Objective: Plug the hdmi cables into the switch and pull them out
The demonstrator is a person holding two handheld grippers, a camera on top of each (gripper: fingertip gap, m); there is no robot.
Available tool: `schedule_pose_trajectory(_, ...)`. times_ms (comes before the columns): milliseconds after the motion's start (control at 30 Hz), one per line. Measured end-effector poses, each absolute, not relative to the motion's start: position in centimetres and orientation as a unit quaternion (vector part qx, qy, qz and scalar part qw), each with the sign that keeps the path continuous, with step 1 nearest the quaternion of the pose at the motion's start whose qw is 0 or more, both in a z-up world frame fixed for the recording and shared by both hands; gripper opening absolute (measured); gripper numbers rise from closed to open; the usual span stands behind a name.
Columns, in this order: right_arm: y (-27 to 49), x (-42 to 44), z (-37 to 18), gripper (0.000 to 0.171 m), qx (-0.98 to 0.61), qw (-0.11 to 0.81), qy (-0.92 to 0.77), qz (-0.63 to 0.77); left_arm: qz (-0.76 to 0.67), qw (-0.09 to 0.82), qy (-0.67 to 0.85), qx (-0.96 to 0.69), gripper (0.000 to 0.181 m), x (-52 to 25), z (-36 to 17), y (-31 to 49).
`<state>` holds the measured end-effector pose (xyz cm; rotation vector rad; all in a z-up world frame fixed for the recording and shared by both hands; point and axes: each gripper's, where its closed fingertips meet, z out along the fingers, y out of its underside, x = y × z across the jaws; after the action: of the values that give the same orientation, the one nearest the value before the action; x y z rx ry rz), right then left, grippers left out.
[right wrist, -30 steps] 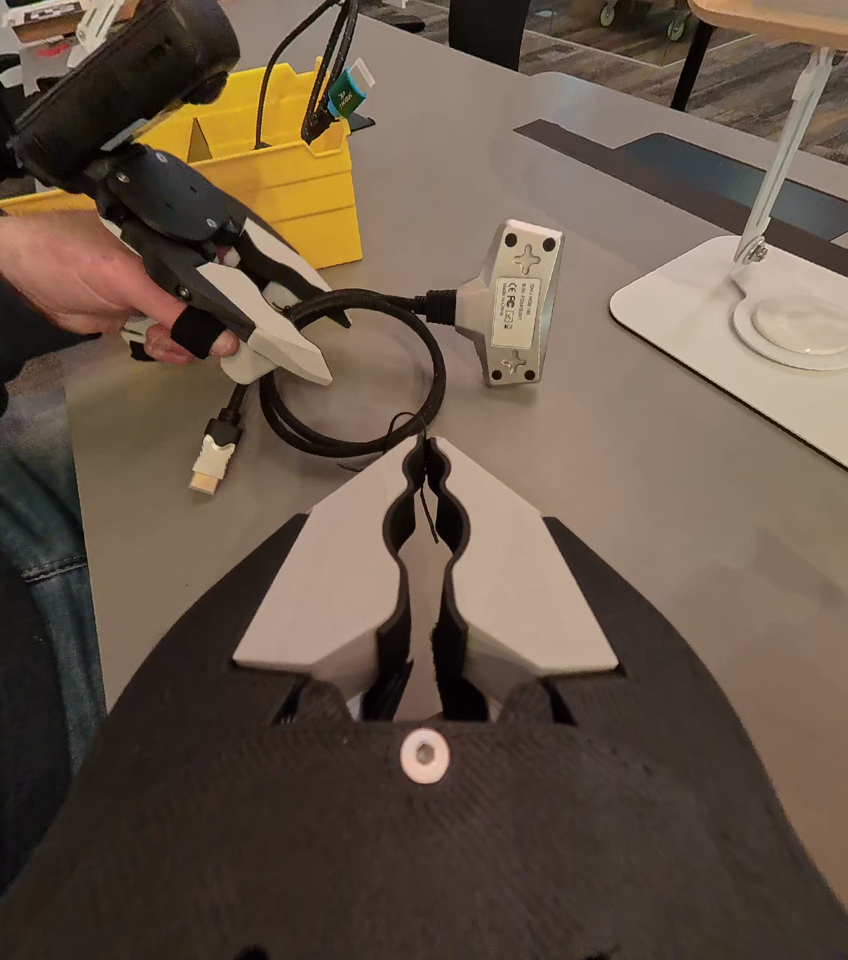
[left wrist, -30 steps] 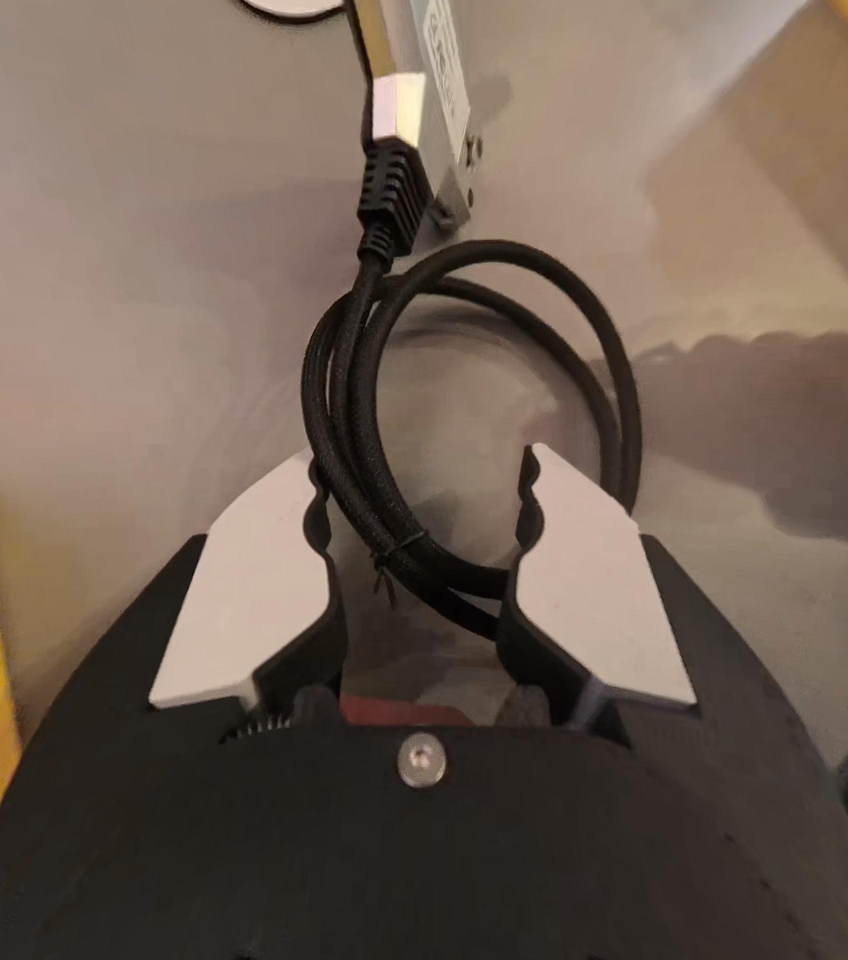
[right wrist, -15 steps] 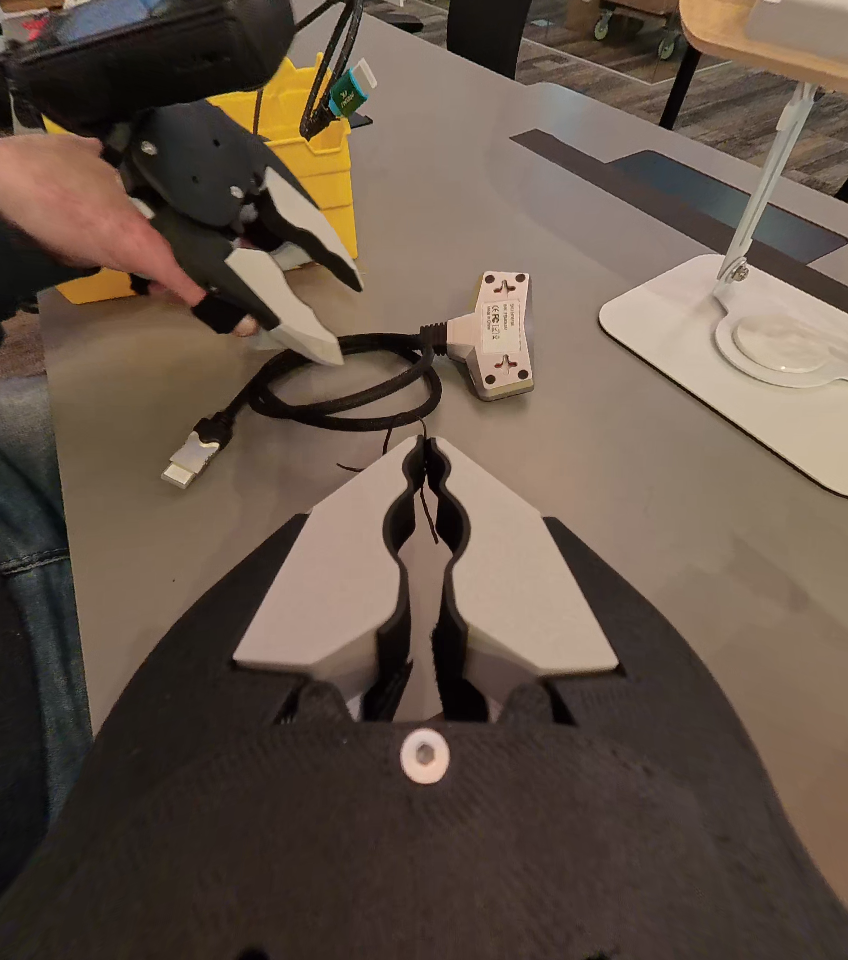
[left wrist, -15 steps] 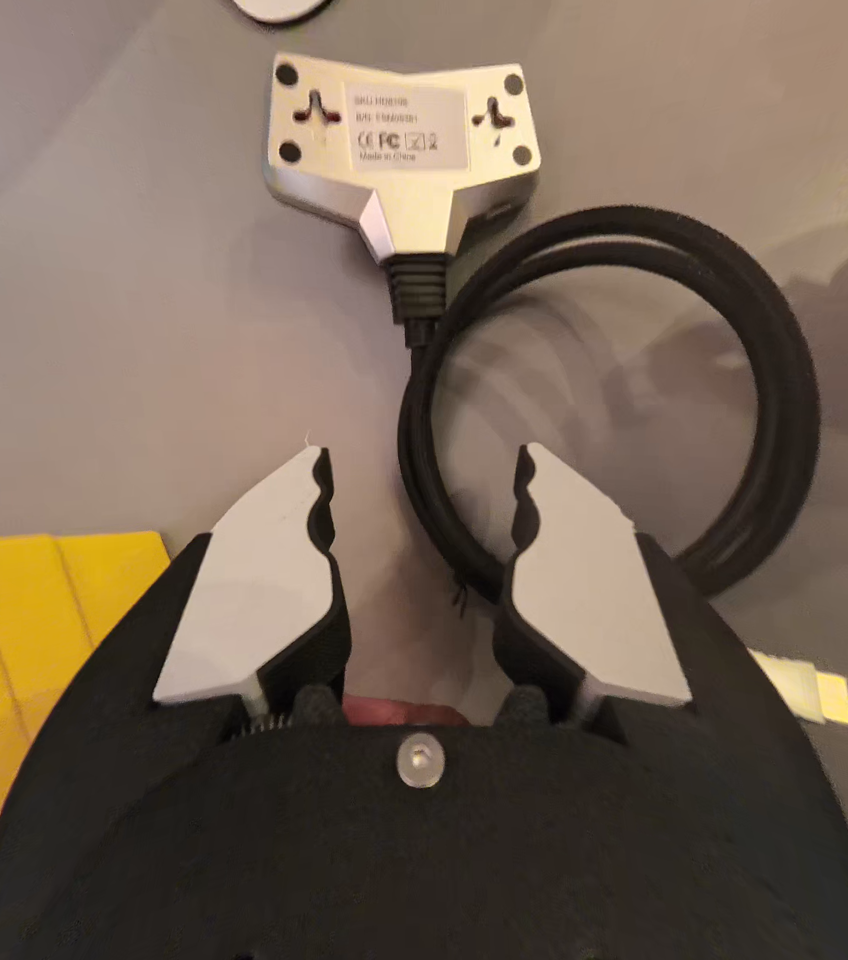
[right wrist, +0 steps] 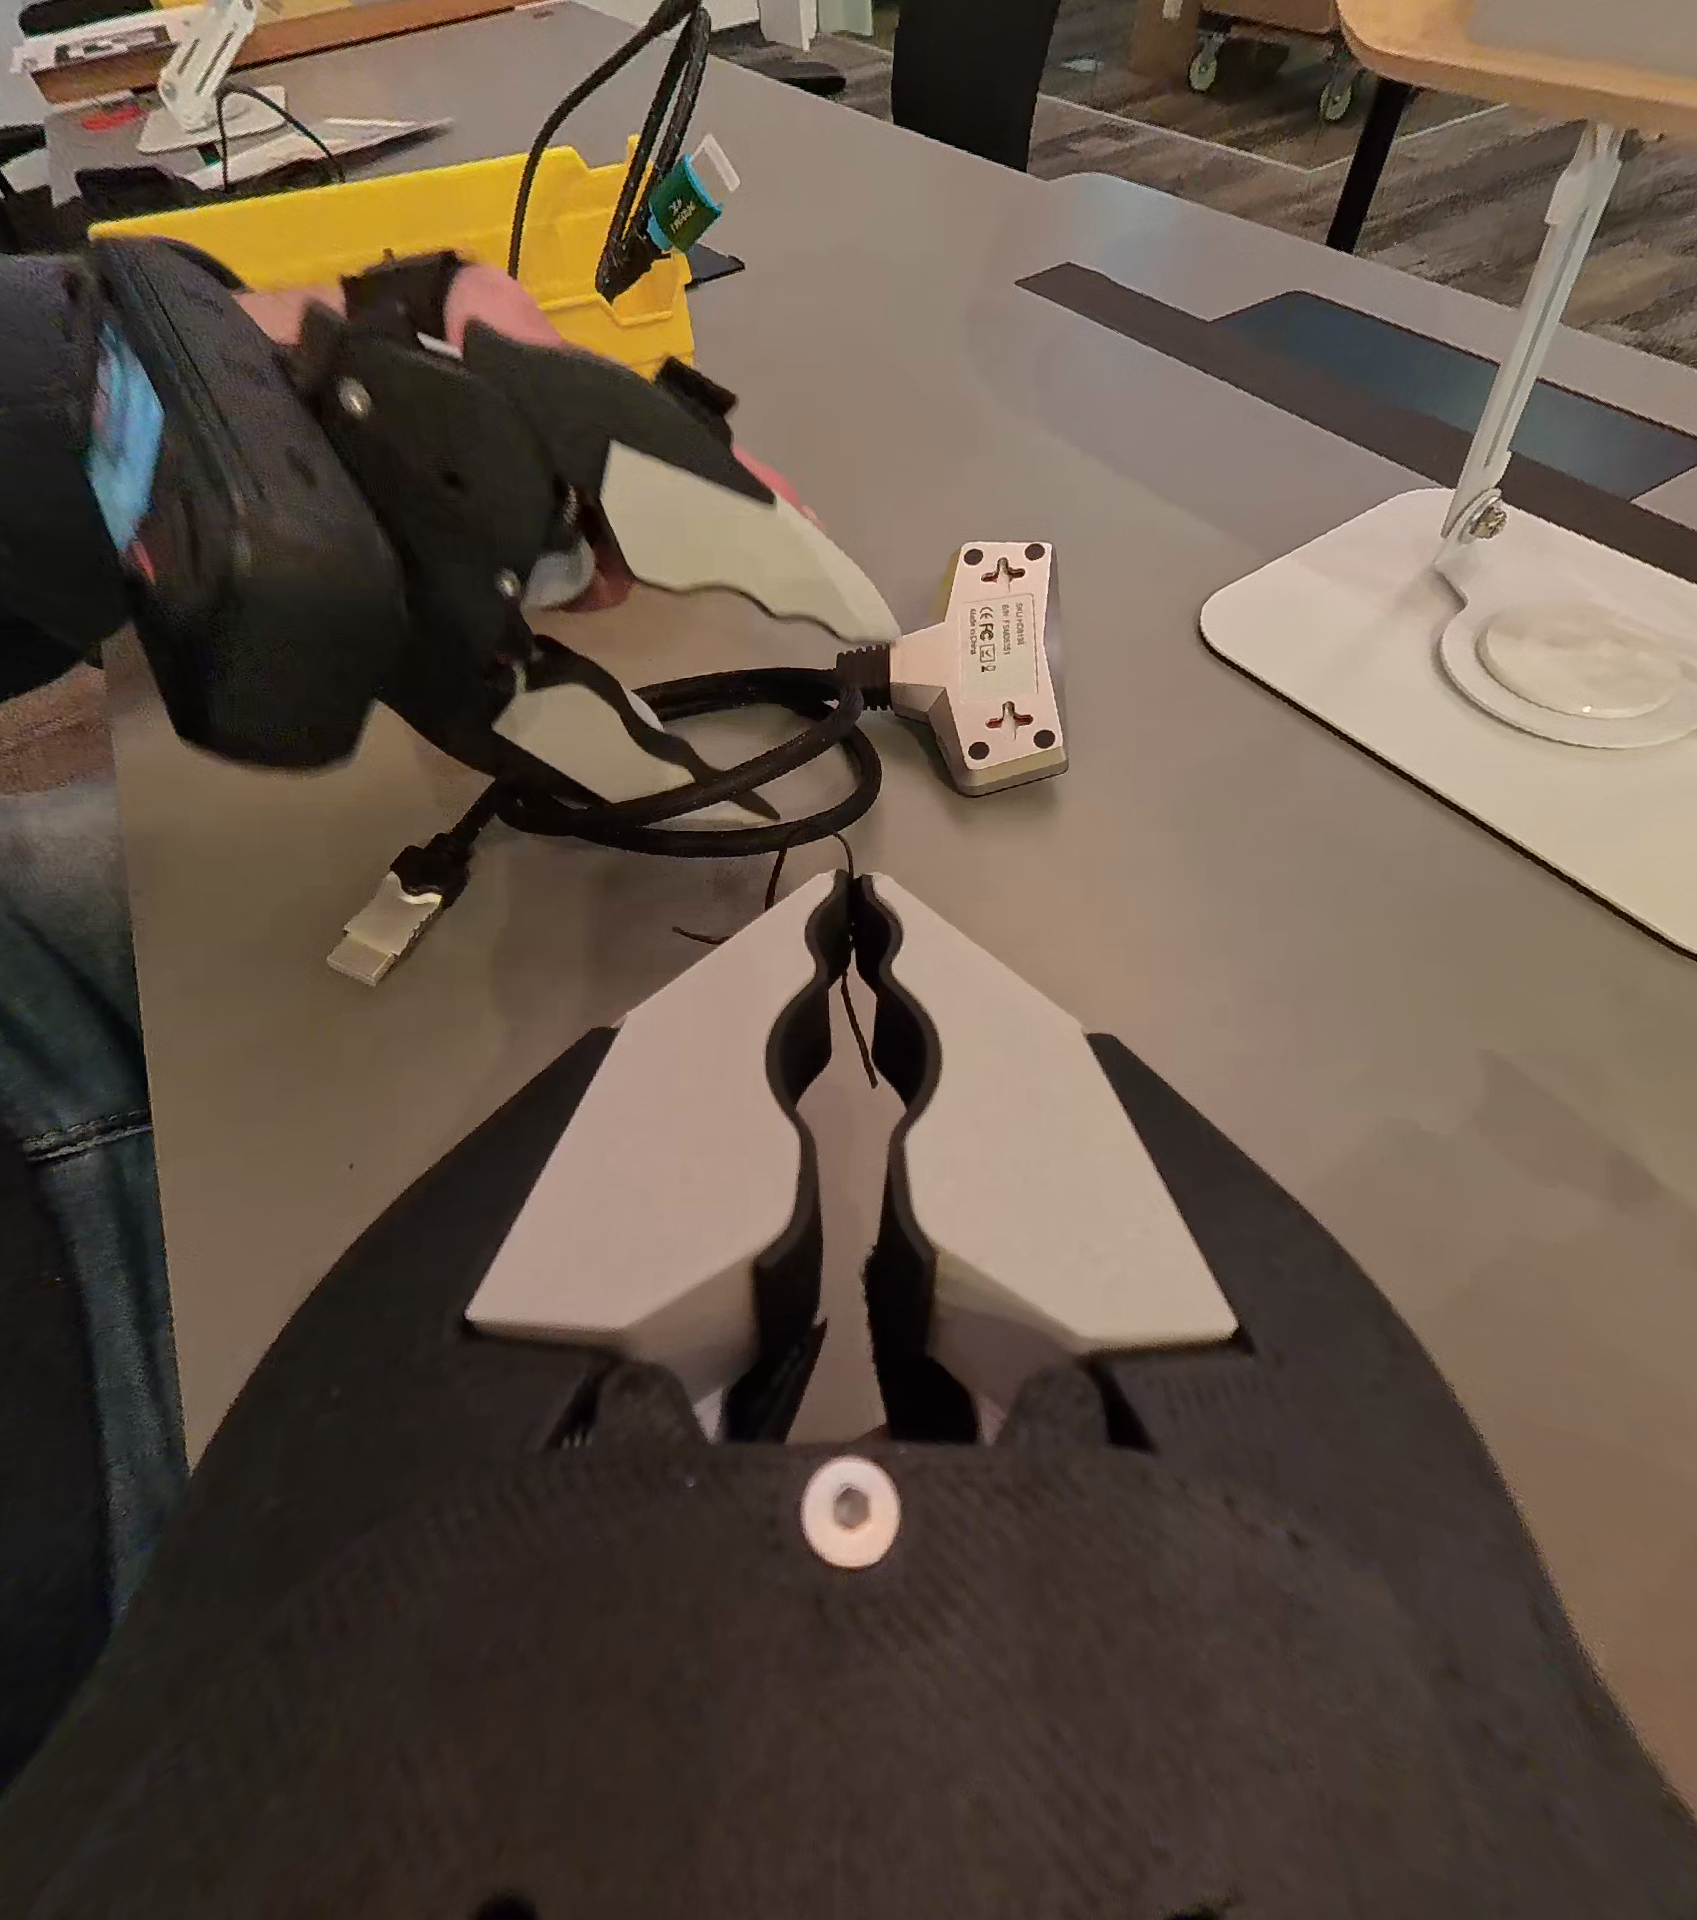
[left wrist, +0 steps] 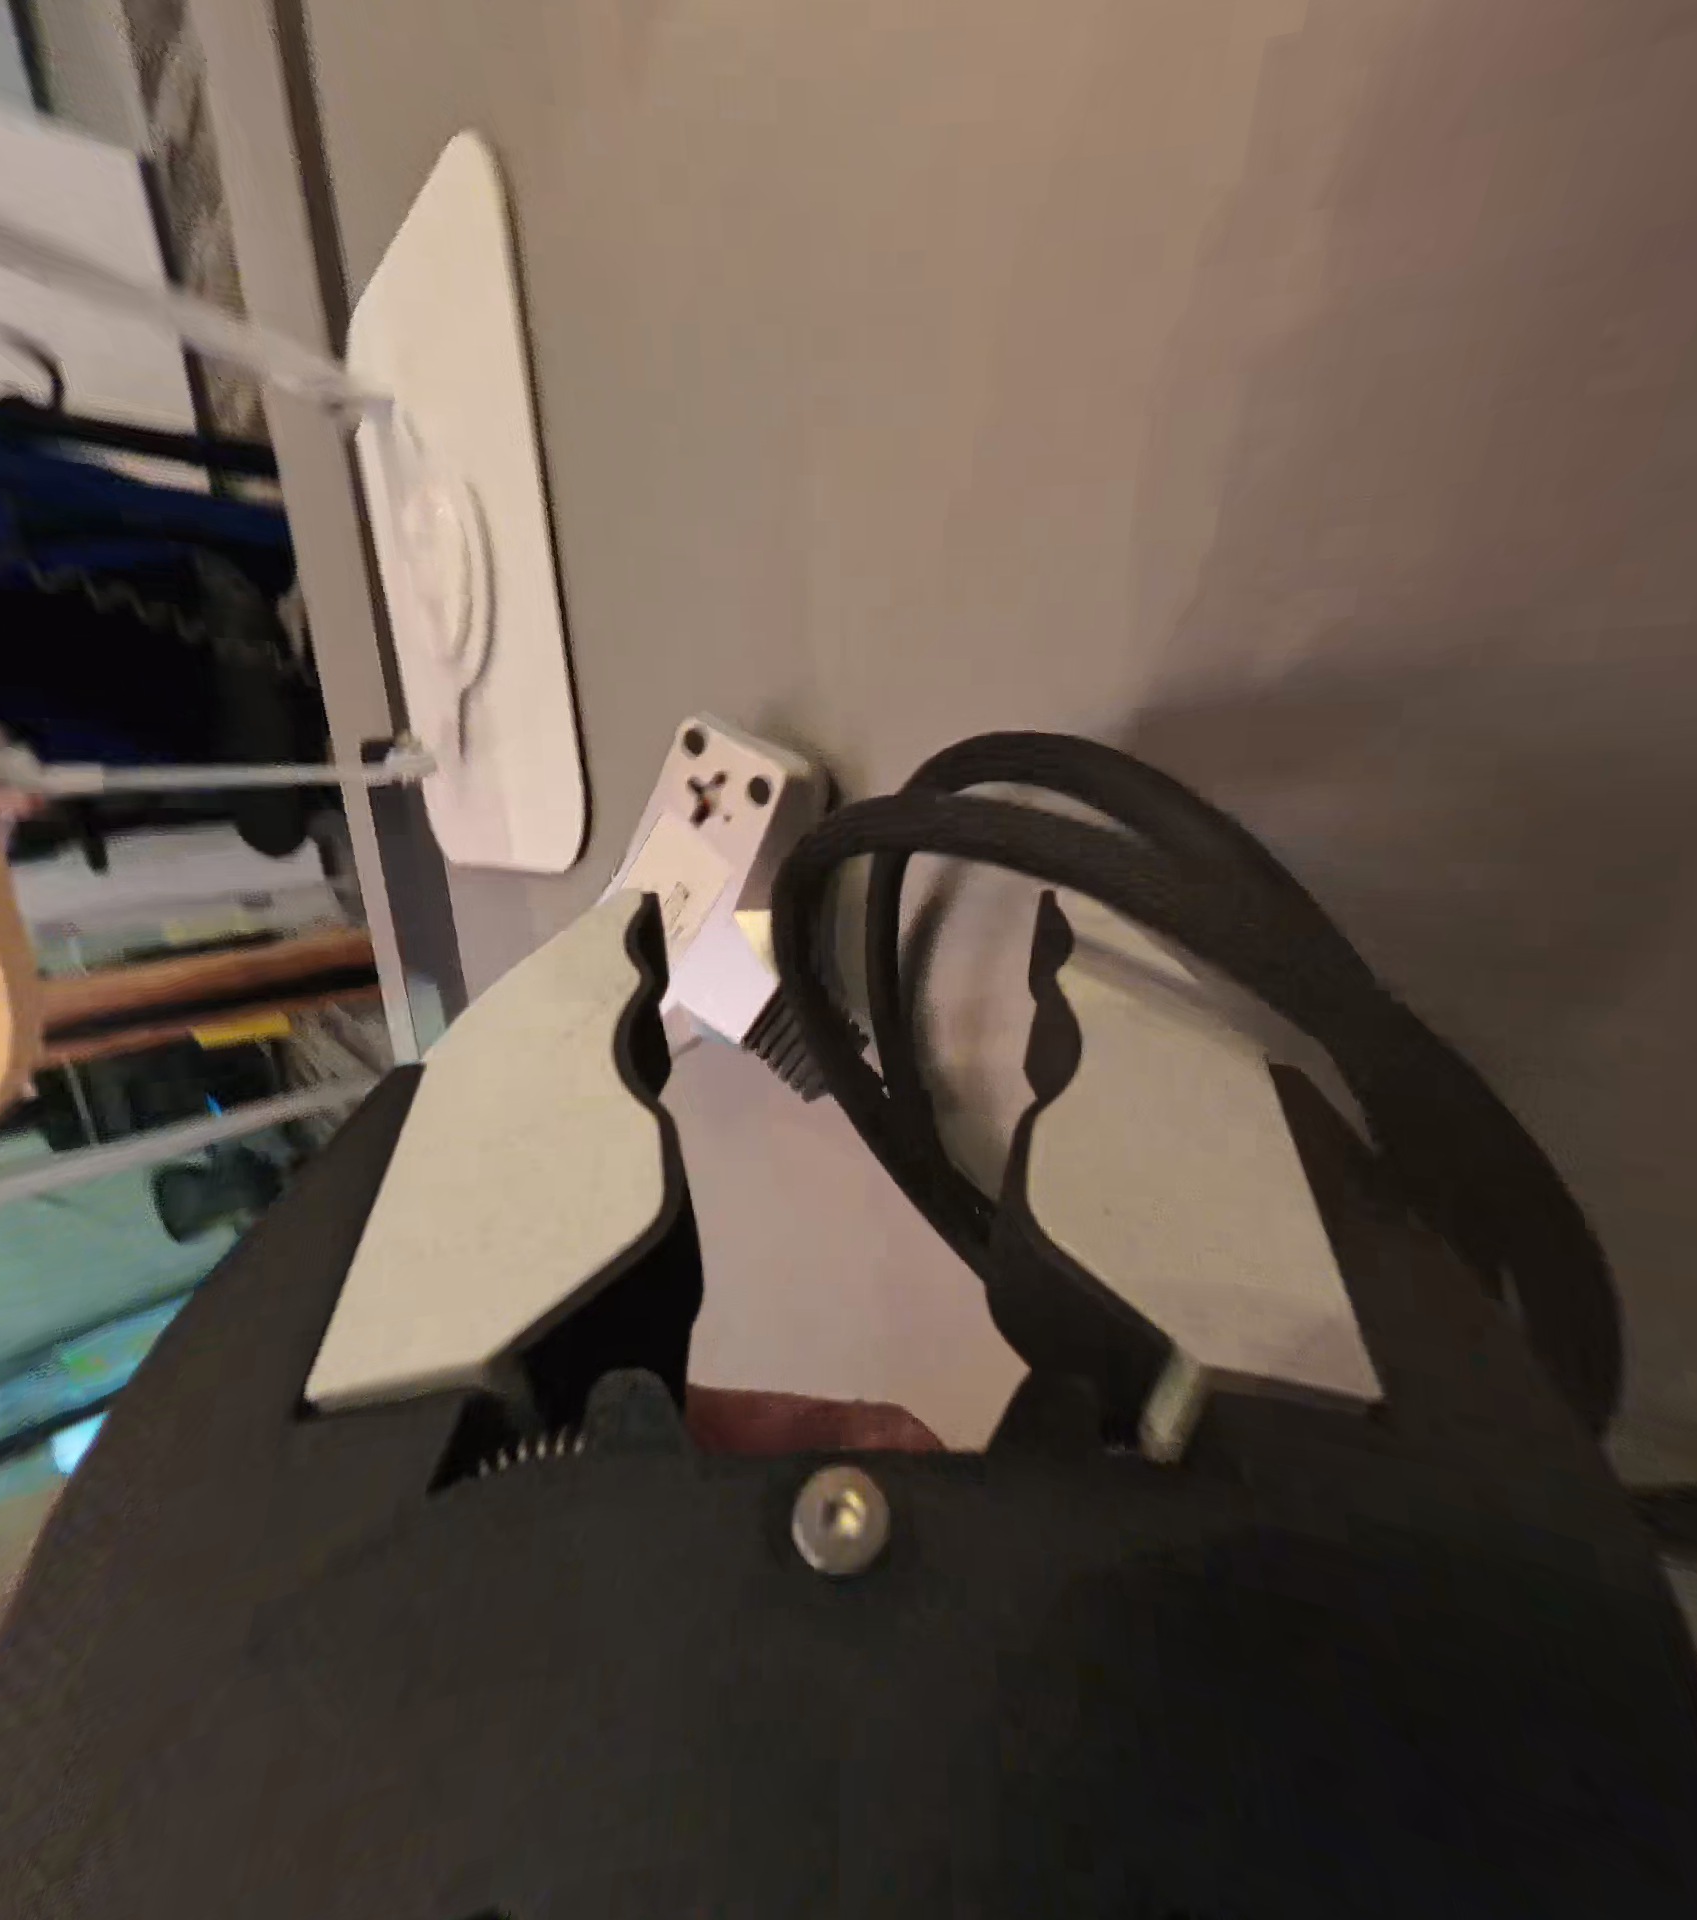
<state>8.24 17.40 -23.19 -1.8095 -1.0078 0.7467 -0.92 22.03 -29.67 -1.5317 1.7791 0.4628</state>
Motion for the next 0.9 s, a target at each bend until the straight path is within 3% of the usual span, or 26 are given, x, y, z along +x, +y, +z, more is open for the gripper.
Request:
schedule_pose_trajectory(100, 17.3, 8.3, -23.1, 0.000, -0.732, 0.456, -0.403, 0.307, 0.191, 0.357, 0.738, -0.540, 0.061, 0.6, -30.7, 22.4)
schedule_pose_trajectory(400, 17.7, 8.9, -23.1, 0.000, -0.732, 0.460, -0.390, 0.317, 0.212, 0.339, 0.780, -0.483, 0.006, 1.9, -32.1, 24.5)
schedule_pose_trajectory(733, 19.3, 7.8, -20.3, 0.000, -0.709, 0.487, -0.369, 0.352, 0.195, 0.434, 0.661, -0.580, 0.006, 2.0, -26.9, 26.5)
schedule_pose_trajectory(900, 19.7, 6.6, -18.4, 0.000, -0.686, 0.495, -0.377, 0.376, 0.169, 0.425, 0.652, -0.604, 0.005, 1.2, -25.0, 26.1)
